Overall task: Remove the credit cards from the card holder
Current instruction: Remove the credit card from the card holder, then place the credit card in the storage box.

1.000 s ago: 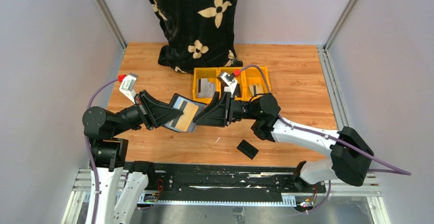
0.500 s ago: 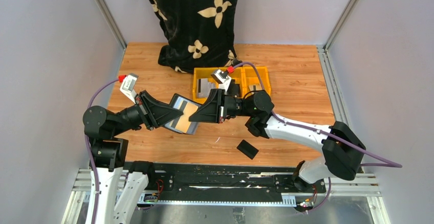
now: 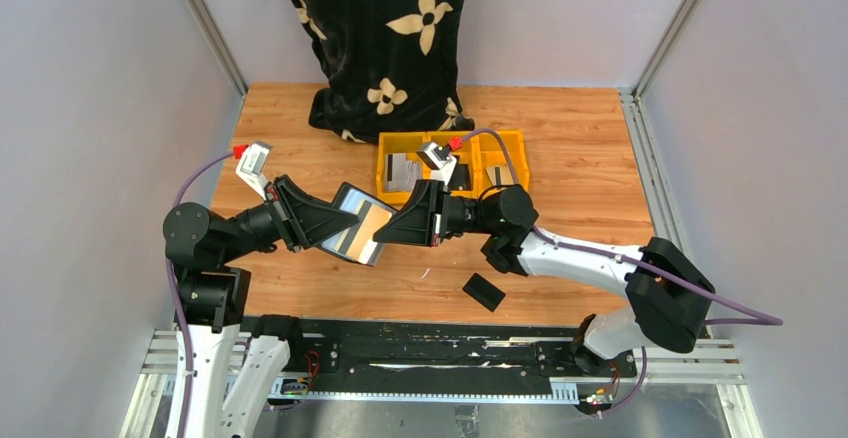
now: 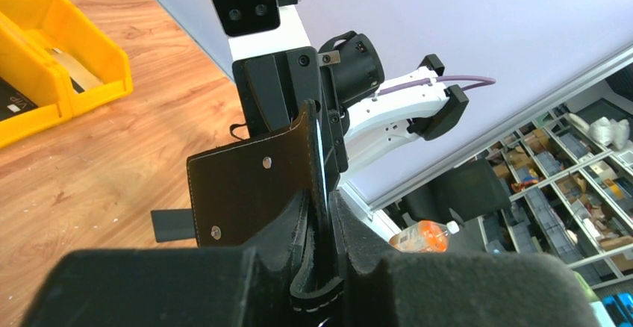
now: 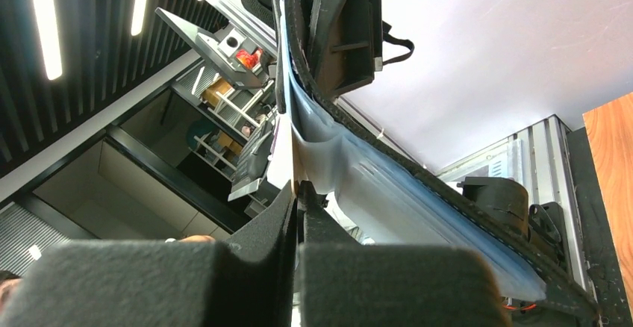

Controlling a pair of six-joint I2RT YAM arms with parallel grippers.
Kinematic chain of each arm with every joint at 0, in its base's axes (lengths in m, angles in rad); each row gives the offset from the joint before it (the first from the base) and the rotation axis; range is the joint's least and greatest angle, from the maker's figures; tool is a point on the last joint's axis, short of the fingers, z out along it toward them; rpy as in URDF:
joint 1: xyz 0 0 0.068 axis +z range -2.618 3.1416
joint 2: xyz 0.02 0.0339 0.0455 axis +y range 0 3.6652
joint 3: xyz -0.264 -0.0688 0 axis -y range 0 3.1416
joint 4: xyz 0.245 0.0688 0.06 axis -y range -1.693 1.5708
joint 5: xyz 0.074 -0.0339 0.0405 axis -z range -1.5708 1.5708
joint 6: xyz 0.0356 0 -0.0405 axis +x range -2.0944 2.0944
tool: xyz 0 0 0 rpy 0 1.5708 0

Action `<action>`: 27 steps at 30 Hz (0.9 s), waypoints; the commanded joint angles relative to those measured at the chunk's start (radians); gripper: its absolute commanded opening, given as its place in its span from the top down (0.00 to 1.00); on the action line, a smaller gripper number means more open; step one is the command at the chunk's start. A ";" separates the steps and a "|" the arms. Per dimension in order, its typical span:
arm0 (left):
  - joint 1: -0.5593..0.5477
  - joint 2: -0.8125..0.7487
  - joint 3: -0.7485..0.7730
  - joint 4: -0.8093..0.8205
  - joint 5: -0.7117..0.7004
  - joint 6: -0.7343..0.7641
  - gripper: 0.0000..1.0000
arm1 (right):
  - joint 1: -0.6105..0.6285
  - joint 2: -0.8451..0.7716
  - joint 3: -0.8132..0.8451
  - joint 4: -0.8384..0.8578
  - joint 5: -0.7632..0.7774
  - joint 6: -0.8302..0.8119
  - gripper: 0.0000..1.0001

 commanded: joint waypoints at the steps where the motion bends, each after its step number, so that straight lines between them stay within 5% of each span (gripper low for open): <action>1: 0.001 0.001 0.035 0.050 -0.009 -0.015 0.86 | 0.010 -0.028 -0.025 0.047 -0.005 -0.005 1.00; 5: 0.000 0.001 0.034 0.053 -0.012 -0.014 0.98 | 0.010 -0.034 -0.038 0.049 -0.008 -0.009 1.00; 10: 0.001 0.013 0.070 -0.004 -0.016 0.057 1.00 | -0.014 -0.080 -0.097 0.035 -0.014 -0.014 1.00; 16: 0.000 0.040 0.186 -0.318 -0.100 0.429 1.00 | -0.090 -0.198 -0.161 -0.135 -0.054 -0.084 1.00; 19: 0.001 0.049 0.247 -0.512 -0.178 0.682 1.00 | -0.184 -0.278 -0.141 -0.397 -0.100 -0.172 1.00; 22: 0.001 0.057 0.283 -0.646 -0.248 0.891 1.00 | -0.327 -0.342 -0.048 -0.877 -0.091 -0.417 1.00; 23: 0.001 0.058 0.285 -0.676 -0.266 0.939 1.00 | -0.373 -0.350 -0.006 -1.096 -0.058 -0.521 1.00; 27: 0.001 0.061 0.285 -0.756 -0.288 1.054 1.00 | -0.585 -0.290 0.182 -1.471 0.048 -0.788 1.00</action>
